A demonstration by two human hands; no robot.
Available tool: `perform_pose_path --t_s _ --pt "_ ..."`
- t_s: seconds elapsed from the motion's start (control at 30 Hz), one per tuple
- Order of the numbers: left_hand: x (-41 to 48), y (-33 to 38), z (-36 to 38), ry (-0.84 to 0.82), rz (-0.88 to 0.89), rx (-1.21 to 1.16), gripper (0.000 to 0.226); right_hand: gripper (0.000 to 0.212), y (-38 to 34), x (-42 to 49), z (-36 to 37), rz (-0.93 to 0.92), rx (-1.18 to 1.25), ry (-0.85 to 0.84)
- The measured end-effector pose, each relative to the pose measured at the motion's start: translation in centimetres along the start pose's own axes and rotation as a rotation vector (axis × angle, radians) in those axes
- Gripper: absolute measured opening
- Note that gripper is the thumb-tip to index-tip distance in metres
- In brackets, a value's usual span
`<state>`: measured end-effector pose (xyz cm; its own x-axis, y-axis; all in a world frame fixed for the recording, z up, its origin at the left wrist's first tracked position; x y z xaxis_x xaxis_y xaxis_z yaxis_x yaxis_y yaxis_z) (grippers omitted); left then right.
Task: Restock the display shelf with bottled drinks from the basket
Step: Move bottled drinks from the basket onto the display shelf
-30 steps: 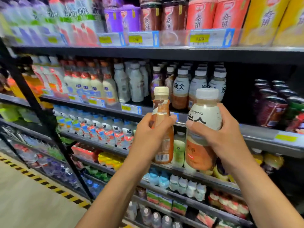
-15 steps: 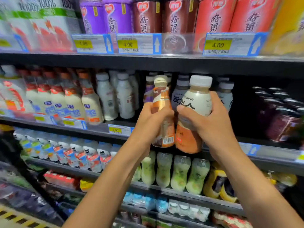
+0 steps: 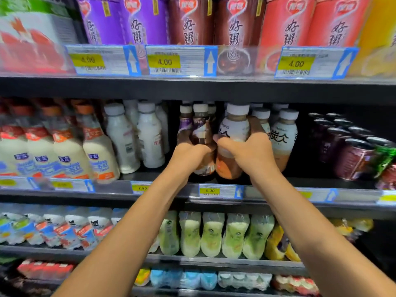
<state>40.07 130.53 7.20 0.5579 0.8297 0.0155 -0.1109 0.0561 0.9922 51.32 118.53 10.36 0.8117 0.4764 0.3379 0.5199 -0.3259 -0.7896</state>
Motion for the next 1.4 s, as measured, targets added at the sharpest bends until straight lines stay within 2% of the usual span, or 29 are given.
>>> perform_pose_path --t_s 0.13,0.27,0.47,0.7,1.07,1.23,1.37,1.4 --pt "0.8 -0.9 -0.1 0.0 0.012 0.052 0.035 0.055 1.1 -0.1 0.6 0.055 -0.114 0.002" --pt "1.3 -0.7 0.0 -0.003 0.125 0.174 0.059 0.043 1.7 -0.3 0.8 -0.038 -0.135 0.051" --pt "1.4 -0.4 0.4 -0.004 0.211 0.319 0.065 0.049 2.3 -0.6 0.8 -0.054 -0.178 0.059" --pt "1.4 -0.9 0.6 -0.009 0.243 0.343 0.056 0.06 2.8 -0.4 1.0 -0.074 -0.195 0.039" --pt "1.2 -1.0 0.5 -0.006 0.193 0.328 0.057 0.054 2.1 -0.8 0.9 -0.068 -0.254 -0.009" --pt "1.0 -0.8 0.6 -0.015 0.148 0.35 0.056 0.062 2.3 -0.8 1.2 -0.036 -0.238 -0.035" --pt "0.1 0.2 0.0 -0.087 0.115 0.452 0.034 0.07 1.9 -1.2 0.6 -0.021 -0.288 -0.067" --pt "-0.2 0.4 -0.4 -0.083 0.133 0.494 0.035 0.073 1.7 -1.5 0.2 -0.03 -0.303 -0.052"
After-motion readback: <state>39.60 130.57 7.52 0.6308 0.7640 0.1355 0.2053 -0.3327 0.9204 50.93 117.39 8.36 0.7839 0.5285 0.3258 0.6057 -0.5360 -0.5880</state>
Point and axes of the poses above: each hand's wrist, its own x-axis towards the middle knuckle, its own z-axis out of the palm, y = z × x, the point moved 6 cm from there along x, towards the middle knuckle, and after that the axes turned 11 degrees about -x, right-handed, at the moved point
